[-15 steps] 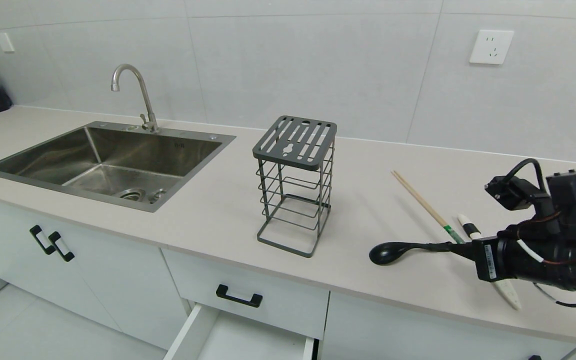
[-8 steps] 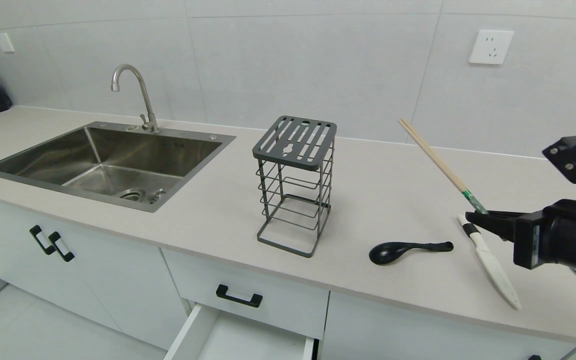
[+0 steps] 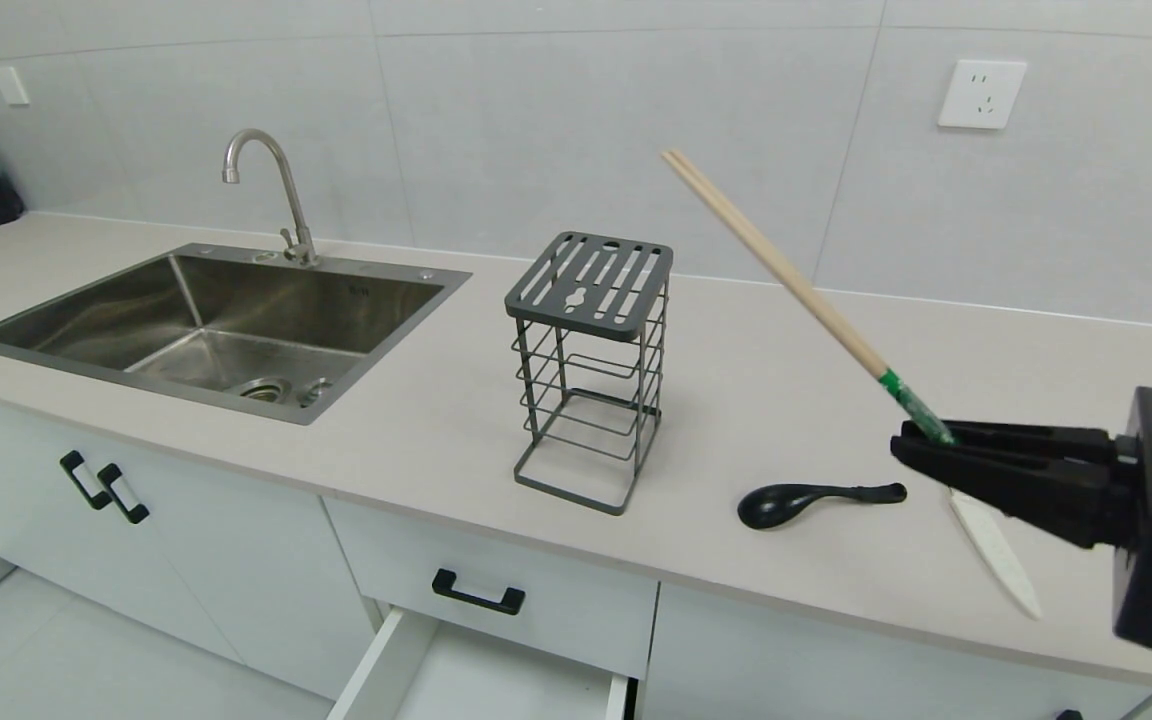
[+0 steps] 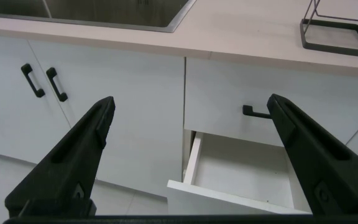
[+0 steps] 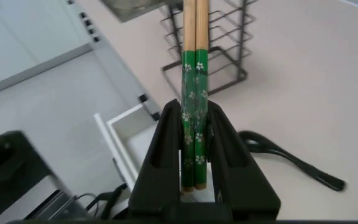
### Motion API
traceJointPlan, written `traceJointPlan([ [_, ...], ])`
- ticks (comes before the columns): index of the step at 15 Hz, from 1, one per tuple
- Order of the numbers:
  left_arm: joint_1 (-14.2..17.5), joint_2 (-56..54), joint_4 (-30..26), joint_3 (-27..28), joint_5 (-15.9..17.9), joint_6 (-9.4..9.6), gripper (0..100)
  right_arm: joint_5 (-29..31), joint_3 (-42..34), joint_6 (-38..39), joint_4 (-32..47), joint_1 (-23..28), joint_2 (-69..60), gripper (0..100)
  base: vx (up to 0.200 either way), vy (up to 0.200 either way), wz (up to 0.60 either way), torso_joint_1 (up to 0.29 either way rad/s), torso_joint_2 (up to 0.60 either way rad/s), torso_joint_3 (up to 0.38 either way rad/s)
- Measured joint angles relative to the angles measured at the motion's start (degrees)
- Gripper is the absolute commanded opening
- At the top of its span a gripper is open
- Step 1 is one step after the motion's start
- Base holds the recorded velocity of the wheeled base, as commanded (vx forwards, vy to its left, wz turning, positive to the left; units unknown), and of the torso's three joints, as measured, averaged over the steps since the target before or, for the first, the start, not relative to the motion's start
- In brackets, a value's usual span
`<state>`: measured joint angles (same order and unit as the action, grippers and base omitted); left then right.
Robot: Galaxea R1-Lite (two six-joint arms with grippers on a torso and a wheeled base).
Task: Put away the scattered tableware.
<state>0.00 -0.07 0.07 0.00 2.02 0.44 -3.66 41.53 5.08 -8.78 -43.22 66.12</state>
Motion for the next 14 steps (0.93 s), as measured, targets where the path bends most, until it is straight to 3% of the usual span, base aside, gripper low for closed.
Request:
traceJointPlan([
  [9, 0.0, 0.0, 0.0, 0.0, 0.0, 0.0, 100, 0.0, 1.1, -1.9, 4.1, -14.1, 11.1, 0, 0.0, 0.0, 0.0, 0.0, 0.0, 0.0],
  [14, 0.0, 0.0, 0.0, 0.0, 0.0, 0.0, 100, 0.1, 4.1, -4.2, 3.9, -18.2, 20.9, 0, 0.0, 0.0, 0.0, 0.0, 0.0, 0.0],
])
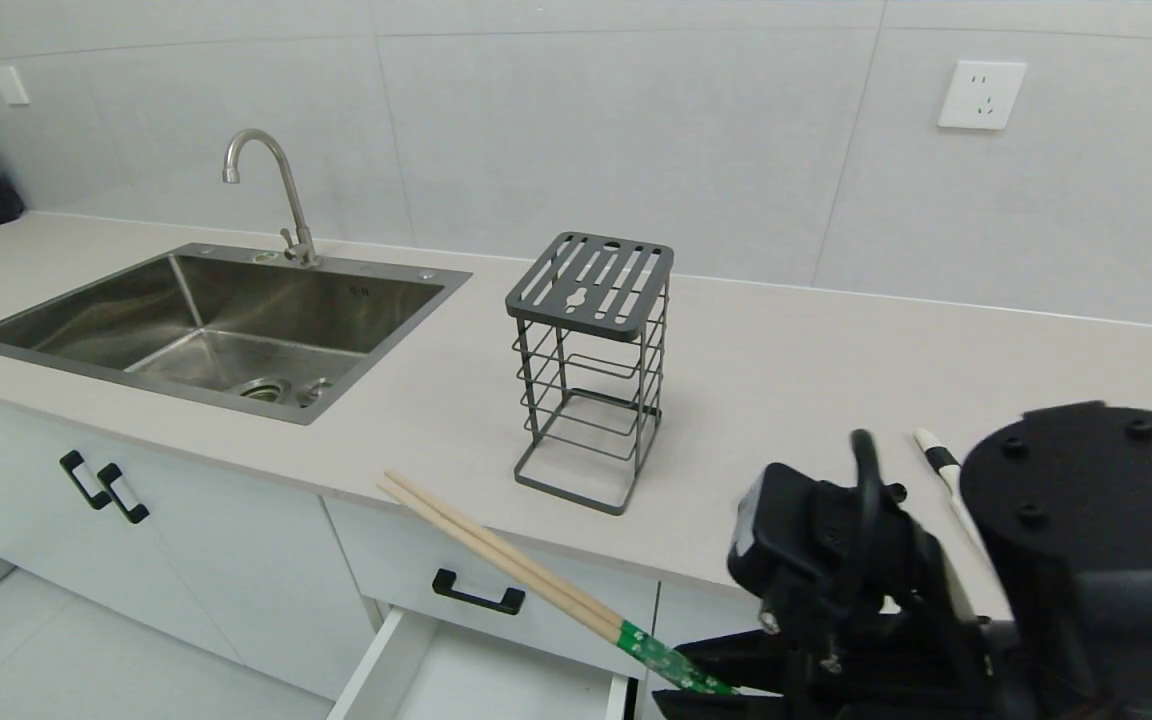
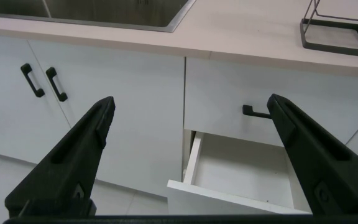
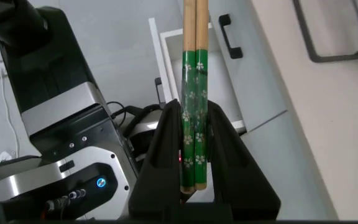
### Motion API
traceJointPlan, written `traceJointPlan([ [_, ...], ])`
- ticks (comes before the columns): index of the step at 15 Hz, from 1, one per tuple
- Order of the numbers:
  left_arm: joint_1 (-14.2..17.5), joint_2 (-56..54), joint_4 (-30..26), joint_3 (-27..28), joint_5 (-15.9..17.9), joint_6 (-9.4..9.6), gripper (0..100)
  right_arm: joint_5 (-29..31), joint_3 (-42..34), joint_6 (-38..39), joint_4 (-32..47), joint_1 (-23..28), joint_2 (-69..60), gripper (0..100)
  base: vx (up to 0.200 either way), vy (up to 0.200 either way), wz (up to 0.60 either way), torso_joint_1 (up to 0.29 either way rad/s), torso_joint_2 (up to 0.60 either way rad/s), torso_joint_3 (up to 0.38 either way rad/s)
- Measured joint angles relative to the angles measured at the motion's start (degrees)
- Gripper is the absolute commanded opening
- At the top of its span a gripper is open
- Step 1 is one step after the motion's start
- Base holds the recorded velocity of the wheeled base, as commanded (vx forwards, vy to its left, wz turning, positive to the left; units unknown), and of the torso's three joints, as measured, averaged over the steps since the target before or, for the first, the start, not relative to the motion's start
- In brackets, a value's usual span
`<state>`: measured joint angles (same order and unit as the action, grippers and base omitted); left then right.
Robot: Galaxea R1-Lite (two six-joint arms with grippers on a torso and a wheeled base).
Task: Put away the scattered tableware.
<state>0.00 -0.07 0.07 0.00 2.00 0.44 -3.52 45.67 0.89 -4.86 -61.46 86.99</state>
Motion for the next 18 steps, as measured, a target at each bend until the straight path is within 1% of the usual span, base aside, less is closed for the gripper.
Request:
traceJointPlan([
  [4, 0.0, 0.0, 0.0, 0.0, 0.0, 0.0, 100, -0.5, 3.6, 0.0, 0.7, -0.9, 6.2, 0, 0.0, 0.0, 0.0, 0.0, 0.0, 0.0],
  [7, 0.0, 0.0, 0.0, 0.0, 0.0, 0.0, 100, -4.0, 6.9, -0.1, 1.2, -0.7, 10.7, 0, 0.0, 0.0, 0.0, 0.0, 0.0, 0.0],
  [10, 0.0, 0.0, 0.0, 0.0, 0.0, 0.0, 100, -4.6, 10.5, 0.0, 1.1, 0.0, 14.5, 0, 0.0, 0.0, 0.0, 0.0, 0.0, 0.0],
  [13, 0.0, 0.0, 0.0, 0.0, 0.0, -0.01, 100, -4.6, 12.3, -0.1, 1.1, 0.1, 17.1, 0, 0.0, 0.0, 0.0, -0.175, 0.33, 0.163],
  [18, 0.0, 0.0, 0.0, 0.0, 0.0, 0.0, 100, -4.4, 13.1, -0.1, 1.2, 0.1, 18.2, 0, 0.0, 0.0, 0.0, -0.249, 0.48, 0.232],
])
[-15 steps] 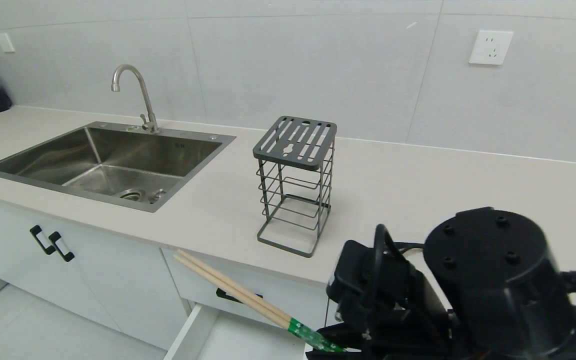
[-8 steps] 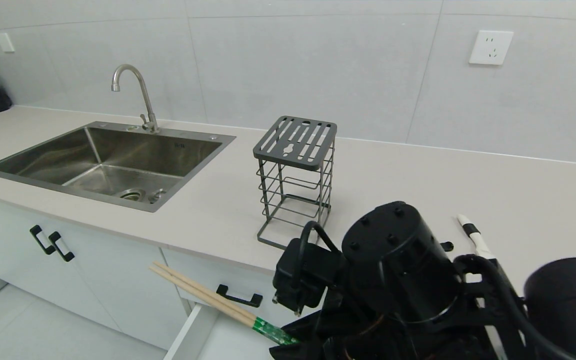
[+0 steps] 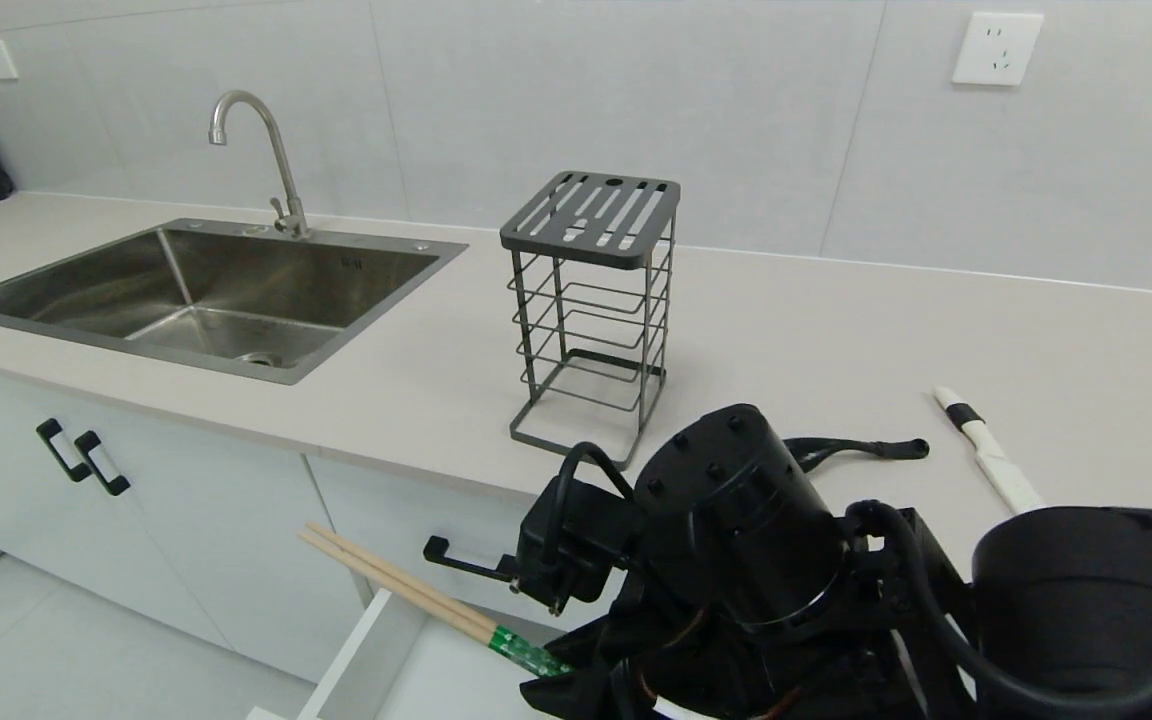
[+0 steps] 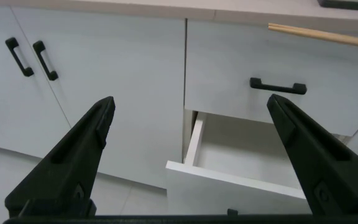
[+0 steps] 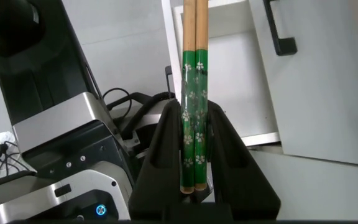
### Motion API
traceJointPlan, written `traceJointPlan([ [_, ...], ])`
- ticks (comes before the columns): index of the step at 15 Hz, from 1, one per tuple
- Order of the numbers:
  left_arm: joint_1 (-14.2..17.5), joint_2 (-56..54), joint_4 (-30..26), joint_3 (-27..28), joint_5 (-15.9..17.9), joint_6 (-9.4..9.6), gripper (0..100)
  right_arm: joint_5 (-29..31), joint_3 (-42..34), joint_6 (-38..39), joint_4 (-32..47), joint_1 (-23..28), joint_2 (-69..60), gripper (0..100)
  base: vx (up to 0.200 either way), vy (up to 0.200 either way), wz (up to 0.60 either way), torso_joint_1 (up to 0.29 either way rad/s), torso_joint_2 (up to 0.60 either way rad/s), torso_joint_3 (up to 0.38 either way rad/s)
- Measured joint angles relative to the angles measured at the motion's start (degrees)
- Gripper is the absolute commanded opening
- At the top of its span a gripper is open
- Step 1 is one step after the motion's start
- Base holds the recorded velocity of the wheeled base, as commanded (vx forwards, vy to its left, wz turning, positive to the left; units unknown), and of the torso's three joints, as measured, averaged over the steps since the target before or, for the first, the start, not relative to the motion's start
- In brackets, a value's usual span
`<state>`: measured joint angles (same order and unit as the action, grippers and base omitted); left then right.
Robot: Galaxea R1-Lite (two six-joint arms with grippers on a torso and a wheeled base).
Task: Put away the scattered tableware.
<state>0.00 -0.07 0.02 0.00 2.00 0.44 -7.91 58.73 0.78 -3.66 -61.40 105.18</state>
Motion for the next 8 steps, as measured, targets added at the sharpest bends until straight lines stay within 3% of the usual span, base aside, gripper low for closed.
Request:
traceJointPlan([
  [8, 0.0, 0.0, 0.0, 0.0, 0.0, 0.0, 100, -0.2, 0.1, 0.3, -1.5, -0.3, 1.1, 0, 0.0, 0.0, 0.0, -0.251, 0.46, 0.21],
])
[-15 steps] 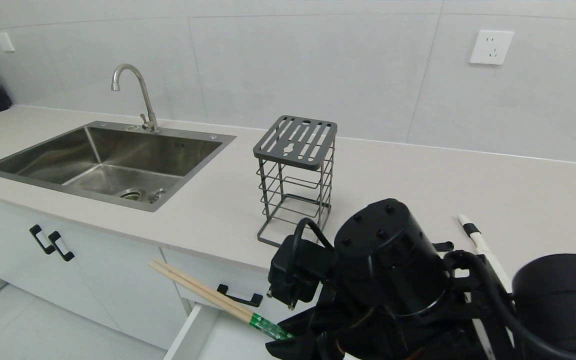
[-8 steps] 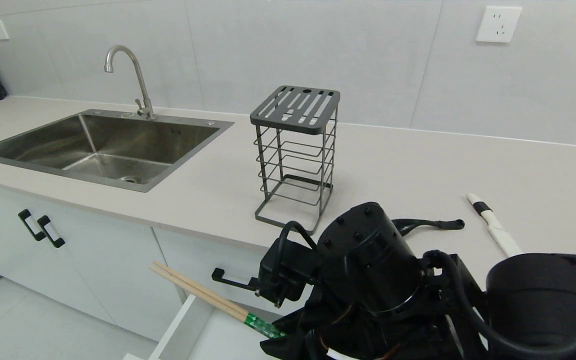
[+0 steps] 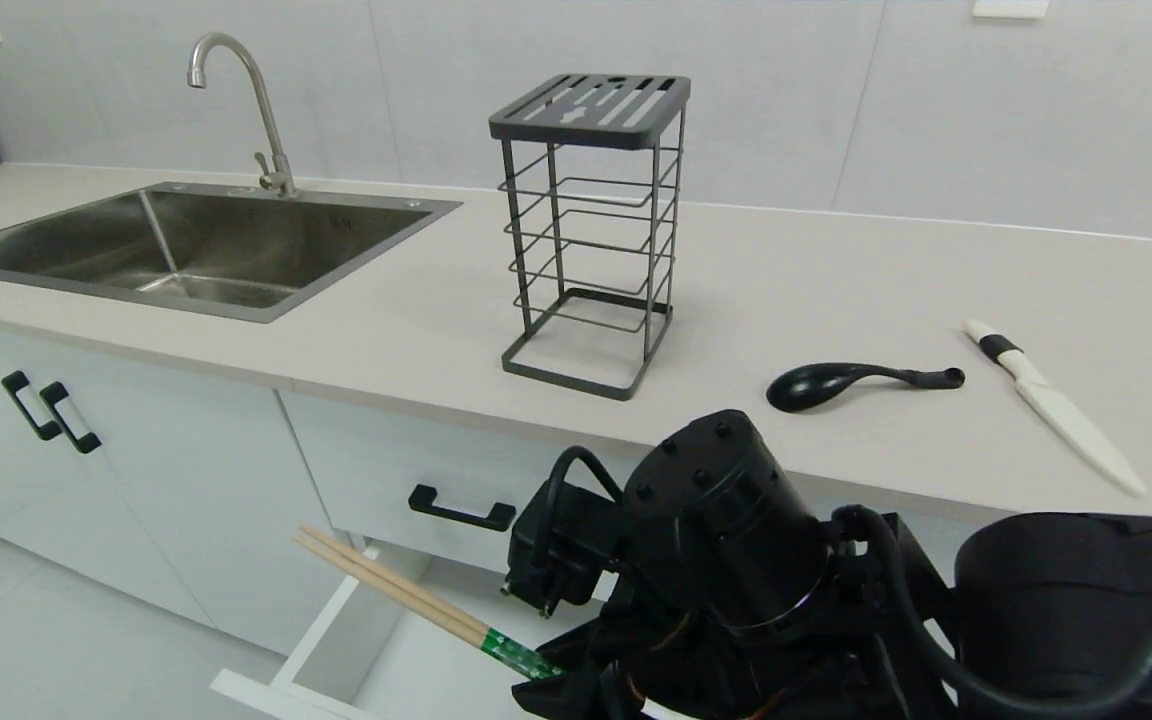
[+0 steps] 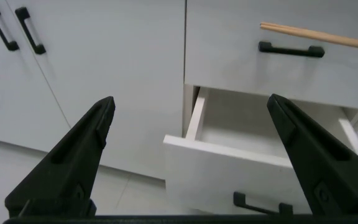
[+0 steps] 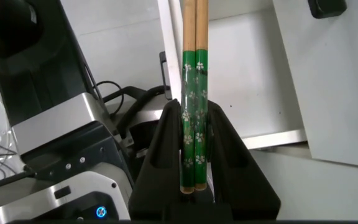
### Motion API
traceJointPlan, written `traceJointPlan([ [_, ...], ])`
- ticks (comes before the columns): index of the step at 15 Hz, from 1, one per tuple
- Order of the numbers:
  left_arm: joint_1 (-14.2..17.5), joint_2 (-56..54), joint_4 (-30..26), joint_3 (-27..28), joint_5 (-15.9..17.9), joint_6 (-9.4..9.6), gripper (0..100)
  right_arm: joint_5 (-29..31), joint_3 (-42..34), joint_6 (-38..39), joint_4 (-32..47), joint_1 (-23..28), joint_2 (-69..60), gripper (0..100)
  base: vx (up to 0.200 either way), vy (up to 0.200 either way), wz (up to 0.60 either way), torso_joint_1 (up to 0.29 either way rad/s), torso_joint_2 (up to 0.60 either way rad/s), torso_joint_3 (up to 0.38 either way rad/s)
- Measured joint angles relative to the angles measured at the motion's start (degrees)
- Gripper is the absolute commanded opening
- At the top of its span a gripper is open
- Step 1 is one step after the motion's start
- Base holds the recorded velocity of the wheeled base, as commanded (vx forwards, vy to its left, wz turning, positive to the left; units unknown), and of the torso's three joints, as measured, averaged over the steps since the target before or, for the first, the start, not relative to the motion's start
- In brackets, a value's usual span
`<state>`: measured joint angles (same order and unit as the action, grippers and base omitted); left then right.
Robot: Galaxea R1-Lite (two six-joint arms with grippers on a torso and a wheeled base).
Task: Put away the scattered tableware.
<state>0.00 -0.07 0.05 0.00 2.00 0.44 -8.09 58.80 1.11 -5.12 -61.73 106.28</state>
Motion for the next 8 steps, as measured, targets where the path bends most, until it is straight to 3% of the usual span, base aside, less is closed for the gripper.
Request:
traceJointPlan([
  [6, 0.0, 0.0, 0.0, 0.0, 0.0, 0.0, 100, 0.0, 0.6, -0.8, -1.2, -0.1, 2.7, 0, 0.0, 0.0, 0.0, -0.246, 0.33, 0.13],
  [8, 0.0, 0.0, 0.0, 0.0, 0.0, 0.02, 100, 0.2, 0.9, -4.4, -1.1, 0.2, 4.0, 0, 0.0, 0.0, 0.0, -0.105, 0.27, 0.127],
])
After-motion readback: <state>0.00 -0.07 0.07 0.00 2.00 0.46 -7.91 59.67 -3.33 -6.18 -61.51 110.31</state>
